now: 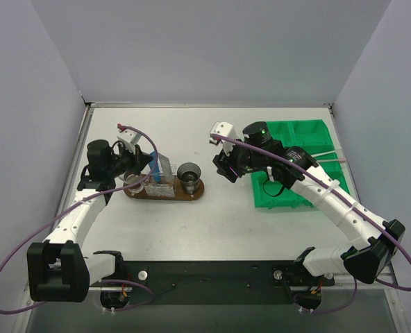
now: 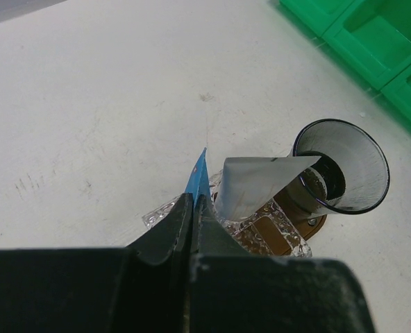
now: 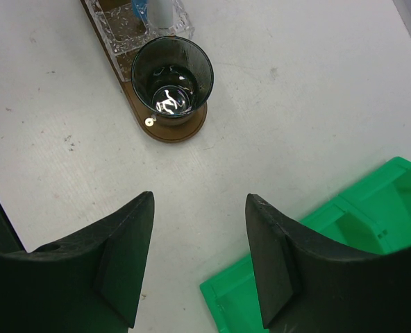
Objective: Prepare toiletry sets of a toothbrush and toothpaste on the tray
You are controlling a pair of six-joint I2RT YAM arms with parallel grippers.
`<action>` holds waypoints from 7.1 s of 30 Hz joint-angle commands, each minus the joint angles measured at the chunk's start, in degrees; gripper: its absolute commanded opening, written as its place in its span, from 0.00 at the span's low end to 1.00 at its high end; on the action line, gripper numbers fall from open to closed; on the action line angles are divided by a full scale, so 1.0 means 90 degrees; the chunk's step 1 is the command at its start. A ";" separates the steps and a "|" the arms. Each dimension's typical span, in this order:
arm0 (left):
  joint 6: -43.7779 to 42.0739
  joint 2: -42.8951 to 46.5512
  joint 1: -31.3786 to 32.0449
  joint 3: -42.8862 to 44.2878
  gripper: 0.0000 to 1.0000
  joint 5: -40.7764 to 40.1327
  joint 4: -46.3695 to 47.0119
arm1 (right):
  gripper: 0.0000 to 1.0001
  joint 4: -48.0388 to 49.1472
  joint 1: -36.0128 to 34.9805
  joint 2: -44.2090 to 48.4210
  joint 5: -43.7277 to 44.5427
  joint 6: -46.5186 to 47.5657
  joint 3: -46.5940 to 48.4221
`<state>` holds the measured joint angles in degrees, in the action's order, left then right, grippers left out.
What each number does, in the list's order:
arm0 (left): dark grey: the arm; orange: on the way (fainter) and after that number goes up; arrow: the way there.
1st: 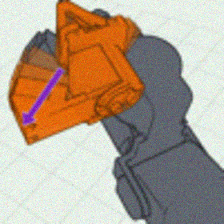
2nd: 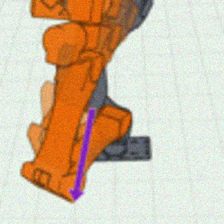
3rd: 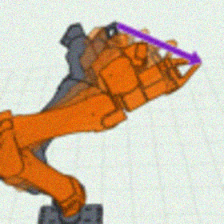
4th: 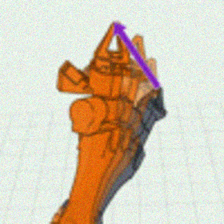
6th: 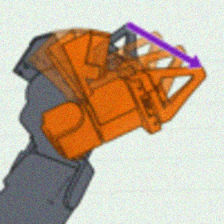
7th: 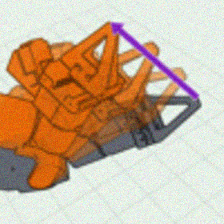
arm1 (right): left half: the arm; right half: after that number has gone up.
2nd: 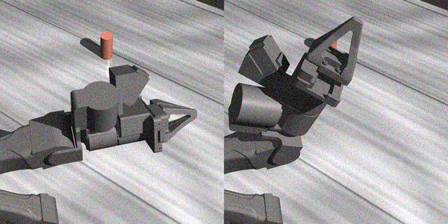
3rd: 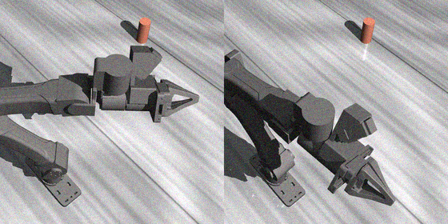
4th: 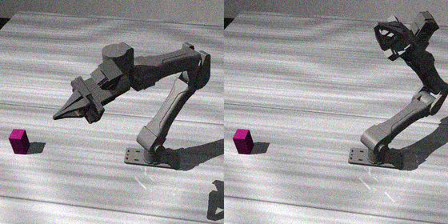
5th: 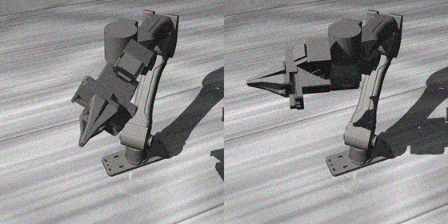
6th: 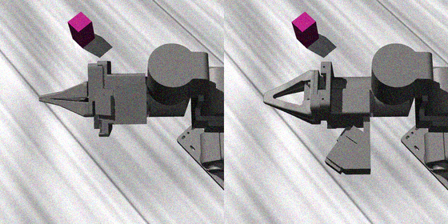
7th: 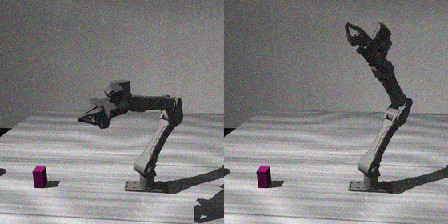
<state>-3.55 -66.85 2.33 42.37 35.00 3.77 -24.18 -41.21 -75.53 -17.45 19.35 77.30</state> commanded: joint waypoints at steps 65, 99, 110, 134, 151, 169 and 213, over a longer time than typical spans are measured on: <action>-0.1069 0.1363 -0.0063 0.1825 0.83 -0.0179 -0.2712 | 0.63 -0.1092 0.4168 0.0609 0.0953 0.0066 -0.0522; -0.1568 0.0455 -0.0054 0.3105 0.83 -0.0296 -0.3505 | 0.53 -0.1464 0.6512 -0.3180 0.1451 -0.0353 0.1705; -0.1578 0.0455 -0.0054 0.2695 0.83 -0.0071 -0.3222 | 0.53 -0.0819 0.6796 -0.3317 0.1422 -0.1086 0.1304; -0.1383 0.0445 -0.0063 0.2499 0.83 -0.0003 -0.3056 | 0.52 -0.0467 0.7333 -0.4235 0.1022 -0.1320 0.1401; -0.1275 0.0465 -0.0044 0.2499 0.84 -0.0090 -0.3056 | 0.51 -0.0399 0.7450 -0.4665 0.0572 -0.1437 0.1821; -0.1266 0.0445 -0.0044 0.2519 0.83 -0.0169 -0.3036 | 0.50 -0.0174 0.7450 -0.4899 0.0338 -0.1662 0.1939; -0.1490 0.0602 -0.0054 0.2245 0.84 -0.0188 -0.3046 | 0.45 0.0255 0.7177 -0.4557 0.0191 -0.2102 0.1440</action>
<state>-15.90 -62.57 2.11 62.70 33.01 -26.11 -19.29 23.90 -117.49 -16.38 1.45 89.19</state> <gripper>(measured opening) 0.836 0.449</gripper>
